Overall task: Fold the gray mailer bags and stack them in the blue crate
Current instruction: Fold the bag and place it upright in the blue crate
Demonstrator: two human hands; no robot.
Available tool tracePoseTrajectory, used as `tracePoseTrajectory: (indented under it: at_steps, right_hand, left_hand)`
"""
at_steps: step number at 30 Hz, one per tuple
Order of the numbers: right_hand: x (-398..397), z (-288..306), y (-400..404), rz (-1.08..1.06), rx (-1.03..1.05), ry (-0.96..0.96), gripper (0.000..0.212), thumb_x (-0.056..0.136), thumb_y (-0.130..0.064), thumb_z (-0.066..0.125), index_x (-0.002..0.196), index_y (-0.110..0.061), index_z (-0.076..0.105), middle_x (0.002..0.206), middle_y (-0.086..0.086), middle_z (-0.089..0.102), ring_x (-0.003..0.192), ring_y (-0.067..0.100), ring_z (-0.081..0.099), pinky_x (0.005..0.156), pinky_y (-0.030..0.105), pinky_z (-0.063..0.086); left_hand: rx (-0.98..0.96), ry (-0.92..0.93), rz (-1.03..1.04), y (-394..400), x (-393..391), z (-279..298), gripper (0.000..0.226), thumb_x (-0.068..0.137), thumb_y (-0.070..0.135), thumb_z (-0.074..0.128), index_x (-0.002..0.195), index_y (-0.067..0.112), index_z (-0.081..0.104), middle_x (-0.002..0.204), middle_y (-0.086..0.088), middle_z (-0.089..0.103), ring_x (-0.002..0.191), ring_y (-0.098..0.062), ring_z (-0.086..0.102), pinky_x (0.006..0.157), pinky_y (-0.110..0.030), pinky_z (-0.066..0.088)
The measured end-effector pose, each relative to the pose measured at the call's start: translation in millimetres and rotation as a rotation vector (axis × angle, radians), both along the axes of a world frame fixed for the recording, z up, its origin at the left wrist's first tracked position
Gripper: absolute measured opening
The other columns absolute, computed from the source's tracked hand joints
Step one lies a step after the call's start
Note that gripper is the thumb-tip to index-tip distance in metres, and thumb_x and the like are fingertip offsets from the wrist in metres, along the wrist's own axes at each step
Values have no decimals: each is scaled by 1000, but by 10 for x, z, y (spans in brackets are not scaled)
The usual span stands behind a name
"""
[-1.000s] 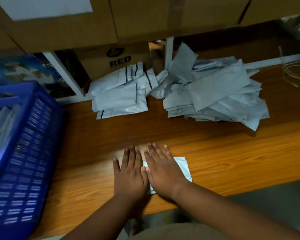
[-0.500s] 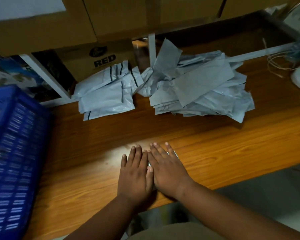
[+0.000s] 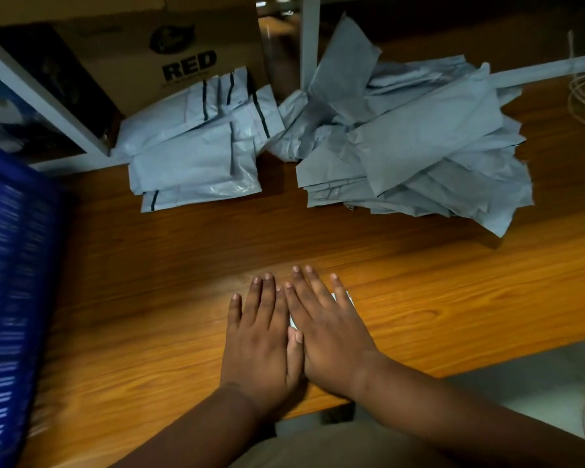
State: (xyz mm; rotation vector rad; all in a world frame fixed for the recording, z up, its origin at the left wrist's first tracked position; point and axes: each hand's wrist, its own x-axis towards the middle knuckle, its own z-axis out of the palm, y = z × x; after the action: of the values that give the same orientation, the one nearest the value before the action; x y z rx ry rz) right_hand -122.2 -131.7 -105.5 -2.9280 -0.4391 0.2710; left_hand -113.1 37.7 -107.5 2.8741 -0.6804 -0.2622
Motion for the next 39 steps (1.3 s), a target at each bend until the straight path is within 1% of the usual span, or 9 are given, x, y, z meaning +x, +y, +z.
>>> tracePoseTrajectory:
  at_steps: [7,12,15,17,20,24,28,32,39]
  right_hand:
    - [19,31,-4,3,5,26,73,107,-45,28,171,-14,11,178,12,-7,163,31,-17,130,63,2]
    - [99,52,-141,102,67,50,70,110,-48,23,171,-17,12,179,6,-6,164,21,-17,133,54,2]
    - [128,149,-361,9,103,81,65,113,-50,19,171,-21,15,180,3,-1,164,17,-12,133,45,-6]
    - [96,129,-489,-108,49,23,66,113,-53,19,170,-20,19,179,6,4,165,21,-6,132,48,-6]
    - [23,37,-519,-143,-36,9,71,111,-56,18,171,-19,12,179,8,-3,165,25,-8,131,56,-4]
    - [-6,-18,-482,-157,-78,7,72,111,-56,12,171,-19,-2,177,8,-15,163,27,-17,130,60,-5]
    - [14,-39,-484,-163,-84,-6,73,110,-58,13,171,-21,-2,178,9,-15,164,29,-17,129,64,-4]
    - [40,-78,-481,-153,-119,-20,75,110,-60,12,171,-20,-5,178,12,-15,163,31,-17,127,67,-3]
    - [31,-31,-482,-149,-105,-7,74,109,-60,13,171,-23,-2,178,11,-13,164,32,-15,127,67,-3]
  left_hand:
    - [-13,-10,21,3,2,-11,72,105,46,26,169,14,22,177,-10,13,165,-26,1,129,-59,15]
    - [22,-6,31,15,-5,13,76,108,58,10,169,16,23,178,-7,11,165,-22,-3,130,-56,13]
    - [79,-8,45,-13,-16,80,79,107,61,5,168,16,27,178,-9,12,165,-22,-5,130,-58,10]
    - [101,-36,51,-73,-58,149,73,108,56,20,165,13,34,176,-11,20,165,-26,1,128,-63,14]
    - [91,-71,68,-221,-129,186,69,105,47,34,164,11,36,175,-13,24,165,-28,5,127,-64,15]
    - [162,-24,121,-361,-163,157,72,106,53,22,168,17,25,177,-9,16,165,-26,3,127,-64,10]
    - [167,-6,147,-382,-166,174,73,105,59,23,168,23,21,178,-5,8,165,-28,-1,121,-73,12]
    - [163,18,136,-366,-142,151,77,104,62,24,169,22,15,178,-7,3,164,-32,-6,120,-77,10]
    - [155,-3,101,-355,-118,212,80,103,64,21,170,23,12,178,-9,1,164,-31,-6,125,-69,7]
